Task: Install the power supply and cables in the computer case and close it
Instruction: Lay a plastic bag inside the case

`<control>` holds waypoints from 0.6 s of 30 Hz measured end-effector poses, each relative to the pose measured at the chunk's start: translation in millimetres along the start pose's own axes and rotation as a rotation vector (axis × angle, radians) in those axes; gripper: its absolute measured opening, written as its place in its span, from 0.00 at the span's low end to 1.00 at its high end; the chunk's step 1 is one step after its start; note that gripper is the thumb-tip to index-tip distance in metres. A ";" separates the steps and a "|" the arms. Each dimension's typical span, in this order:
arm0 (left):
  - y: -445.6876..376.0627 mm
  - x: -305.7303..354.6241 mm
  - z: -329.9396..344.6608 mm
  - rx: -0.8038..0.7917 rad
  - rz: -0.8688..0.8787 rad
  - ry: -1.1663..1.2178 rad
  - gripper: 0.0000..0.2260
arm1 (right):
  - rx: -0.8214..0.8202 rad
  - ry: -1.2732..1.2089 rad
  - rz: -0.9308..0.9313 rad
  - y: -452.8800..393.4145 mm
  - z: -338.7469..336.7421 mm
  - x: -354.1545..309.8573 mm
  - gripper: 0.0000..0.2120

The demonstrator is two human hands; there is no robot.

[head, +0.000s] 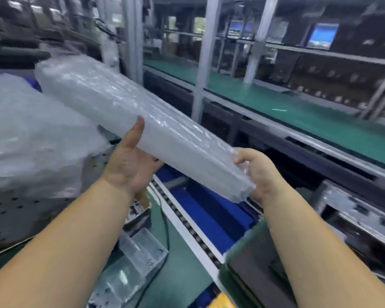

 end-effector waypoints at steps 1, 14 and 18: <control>0.8 -20.3 13.9 -0.041 -0.036 0.058 0.42 | 0.022 0.022 0.014 12.0 -21.1 2.3 0.19; 40.2 -245.2 115.2 -0.095 -0.231 0.132 0.33 | 0.490 1.163 -0.236 154.0 -214.9 17.1 0.23; 58.4 -316.2 144.3 -0.190 -0.381 0.112 0.30 | 0.493 1.323 -0.331 187.9 -232.1 19.3 0.31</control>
Point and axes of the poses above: each hand's wrist, its own y-axis away from the middle knuckle, its own z-axis out of the palm, x = y × z, the point moved 5 cm from there along -y, towards the middle knuckle, and after that the axes turned 8 degrees about y, right-handed, at the moved point
